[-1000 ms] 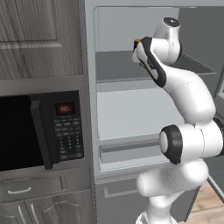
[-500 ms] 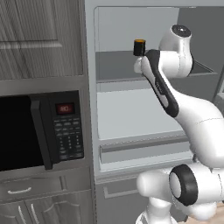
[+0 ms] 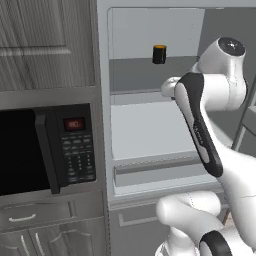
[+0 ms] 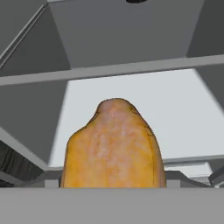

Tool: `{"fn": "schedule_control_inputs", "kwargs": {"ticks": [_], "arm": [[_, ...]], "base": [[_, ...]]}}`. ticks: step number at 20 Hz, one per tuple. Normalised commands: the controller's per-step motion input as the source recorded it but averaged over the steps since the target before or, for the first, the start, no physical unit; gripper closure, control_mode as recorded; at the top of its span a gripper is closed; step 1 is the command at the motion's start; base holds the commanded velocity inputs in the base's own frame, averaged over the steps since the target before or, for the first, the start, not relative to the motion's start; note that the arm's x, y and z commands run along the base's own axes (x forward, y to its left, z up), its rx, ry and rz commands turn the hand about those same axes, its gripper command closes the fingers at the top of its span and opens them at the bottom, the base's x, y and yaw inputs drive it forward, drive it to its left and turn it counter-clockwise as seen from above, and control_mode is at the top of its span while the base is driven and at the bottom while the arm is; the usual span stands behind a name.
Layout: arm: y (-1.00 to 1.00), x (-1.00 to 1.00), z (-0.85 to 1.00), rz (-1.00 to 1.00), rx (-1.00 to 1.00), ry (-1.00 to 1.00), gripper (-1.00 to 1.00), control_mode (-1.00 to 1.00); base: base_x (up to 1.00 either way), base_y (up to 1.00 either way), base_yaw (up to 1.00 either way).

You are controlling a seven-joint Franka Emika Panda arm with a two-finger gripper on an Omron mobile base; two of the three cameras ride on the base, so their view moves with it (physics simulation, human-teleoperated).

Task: Take the chicken drumstick from the fridge and place it on the digital scale on the counter by the fridge. Wait a few seconds for a reading, then move it to the plate on the dining counter.

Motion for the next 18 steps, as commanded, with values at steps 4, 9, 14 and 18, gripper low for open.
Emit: {"fn": "schedule_control_inputs", "kwargs": {"ticks": [4, 9, 14, 18], "arm": [[0.01, -1.00, 0.03, 0.00, 0.00, 0.00, 1.00, -1.00], [0.13, -1.00, 0.02, 0.02, -0.02, 0.03, 1.00, -1.00], [0.10, -0.98, 0.00, 0.02, -0.01, 0.03, 1.00, -1.00], [0.02, -0.13, 0.00, 0.01, -0.01, 0.00, 1.00, -1.00]], "base": [[0.00, 0.00, 0.00], [0.00, 0.00, 0.00], [0.00, 0.00, 0.00], [0.00, 0.00, 0.00]]}}
